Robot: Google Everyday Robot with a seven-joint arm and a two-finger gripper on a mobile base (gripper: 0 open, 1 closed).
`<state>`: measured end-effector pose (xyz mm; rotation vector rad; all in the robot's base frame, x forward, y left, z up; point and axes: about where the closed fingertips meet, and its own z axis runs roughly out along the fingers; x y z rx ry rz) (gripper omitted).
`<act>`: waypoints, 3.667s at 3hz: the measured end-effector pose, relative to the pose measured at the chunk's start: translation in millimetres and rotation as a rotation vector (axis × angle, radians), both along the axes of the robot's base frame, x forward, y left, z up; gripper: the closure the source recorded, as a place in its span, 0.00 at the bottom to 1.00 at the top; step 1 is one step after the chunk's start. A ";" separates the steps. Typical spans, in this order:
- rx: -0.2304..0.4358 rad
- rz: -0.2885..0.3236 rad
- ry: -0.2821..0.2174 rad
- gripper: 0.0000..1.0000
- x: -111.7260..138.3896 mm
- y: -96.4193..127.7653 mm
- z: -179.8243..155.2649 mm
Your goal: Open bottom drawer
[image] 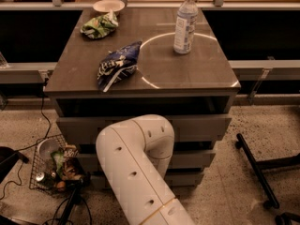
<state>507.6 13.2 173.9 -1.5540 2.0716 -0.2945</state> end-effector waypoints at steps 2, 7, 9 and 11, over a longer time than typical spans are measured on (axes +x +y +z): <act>-0.155 0.199 0.025 0.00 -0.4 12.8 -25.7; -0.429 0.201 0.001 0.00 7.2 -47.4 -29.3; -0.474 0.167 0.003 0.00 10.5 -66.5 -28.4; -0.332 0.211 0.029 0.00 7.5 -67.9 -13.3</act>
Offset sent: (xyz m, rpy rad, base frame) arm -0.0022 0.0198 -0.0350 -0.2170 0.0376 0.2905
